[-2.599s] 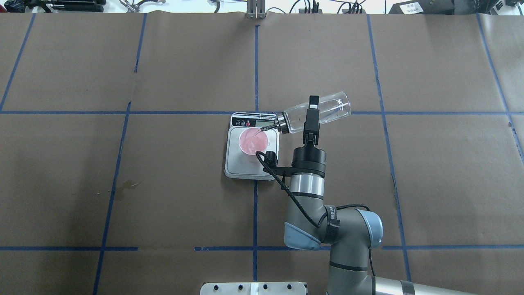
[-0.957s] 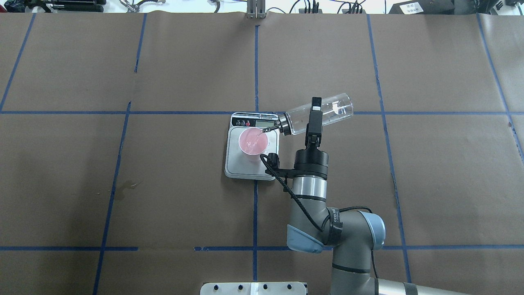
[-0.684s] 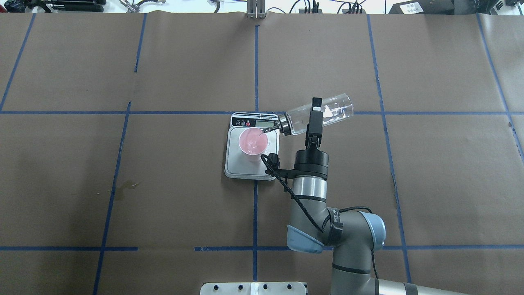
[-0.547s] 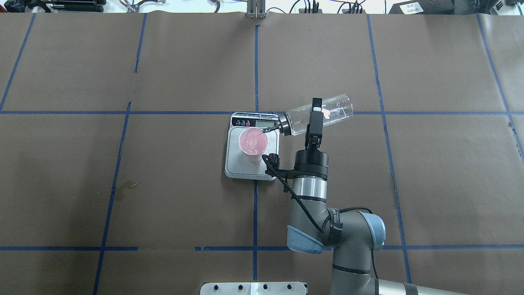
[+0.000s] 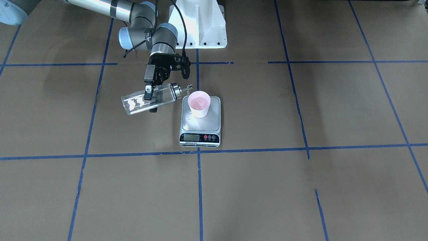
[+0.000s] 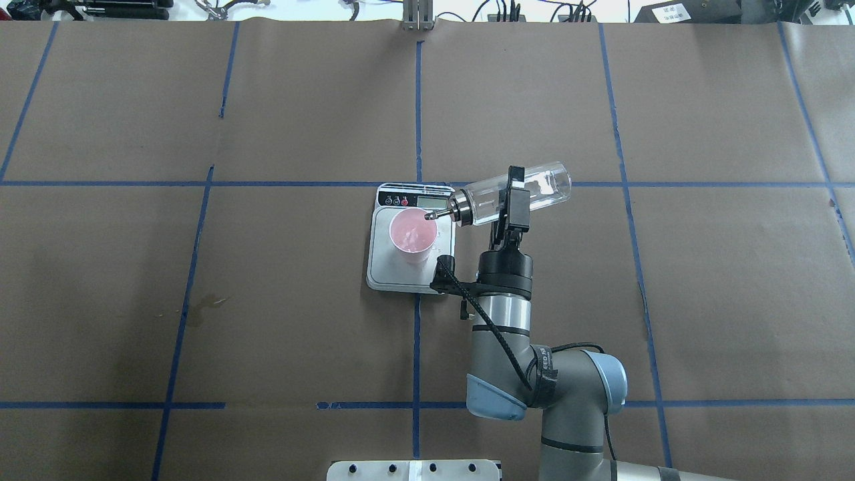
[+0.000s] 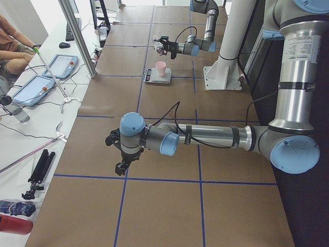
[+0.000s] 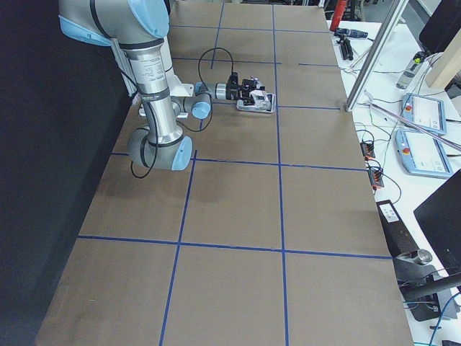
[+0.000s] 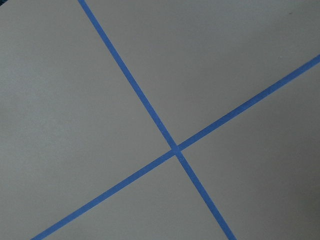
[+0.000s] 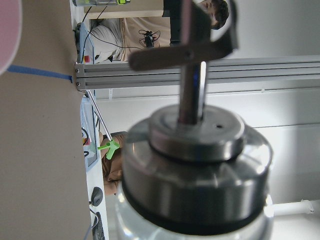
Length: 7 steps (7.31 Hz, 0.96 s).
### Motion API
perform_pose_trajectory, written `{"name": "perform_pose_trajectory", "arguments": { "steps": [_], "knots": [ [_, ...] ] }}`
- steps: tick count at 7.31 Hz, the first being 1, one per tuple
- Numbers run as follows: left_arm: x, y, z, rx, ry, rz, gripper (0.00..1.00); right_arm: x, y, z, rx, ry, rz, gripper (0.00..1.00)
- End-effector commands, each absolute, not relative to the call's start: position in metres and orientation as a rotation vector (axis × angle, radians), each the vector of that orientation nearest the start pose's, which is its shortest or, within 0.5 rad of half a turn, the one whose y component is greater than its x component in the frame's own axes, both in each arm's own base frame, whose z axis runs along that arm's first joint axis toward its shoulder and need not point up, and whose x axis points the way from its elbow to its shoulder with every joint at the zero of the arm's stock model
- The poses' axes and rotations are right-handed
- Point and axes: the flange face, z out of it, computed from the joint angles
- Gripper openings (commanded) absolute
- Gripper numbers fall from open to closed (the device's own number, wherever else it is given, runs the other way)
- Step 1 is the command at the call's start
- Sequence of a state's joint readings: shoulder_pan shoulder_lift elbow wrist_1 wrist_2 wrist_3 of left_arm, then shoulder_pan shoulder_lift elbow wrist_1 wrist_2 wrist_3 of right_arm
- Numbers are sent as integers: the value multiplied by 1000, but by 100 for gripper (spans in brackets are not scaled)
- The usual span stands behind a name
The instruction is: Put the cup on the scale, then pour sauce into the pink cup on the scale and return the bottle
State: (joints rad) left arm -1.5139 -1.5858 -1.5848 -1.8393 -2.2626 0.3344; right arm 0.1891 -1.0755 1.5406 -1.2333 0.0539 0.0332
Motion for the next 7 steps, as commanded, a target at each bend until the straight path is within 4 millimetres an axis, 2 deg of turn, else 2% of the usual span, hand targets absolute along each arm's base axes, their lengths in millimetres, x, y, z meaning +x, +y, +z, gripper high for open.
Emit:
{"name": "perform_pose_trajectory", "arguments": {
  "steps": [1,2,4,5,6,7],
  "knots": [
    [-42,-518,619,384,646,473,100,-572,-345,291,1423,580,-399,0],
    [-43,-518,619,384,645,472,100,-568,-344,283,1435,445,-320,0],
    [-43,-520,614,395,643,474,100,-561,-344,273,1433,321,-258,0],
    [-43,-521,609,403,642,475,100,-549,-343,266,1415,158,-180,0],
    [-43,-522,607,408,641,478,100,-527,-342,278,1406,98,-132,0],
    [-49,-523,603,408,639,466,100,-509,-345,280,1386,-3,-54,0]
  ]
}}
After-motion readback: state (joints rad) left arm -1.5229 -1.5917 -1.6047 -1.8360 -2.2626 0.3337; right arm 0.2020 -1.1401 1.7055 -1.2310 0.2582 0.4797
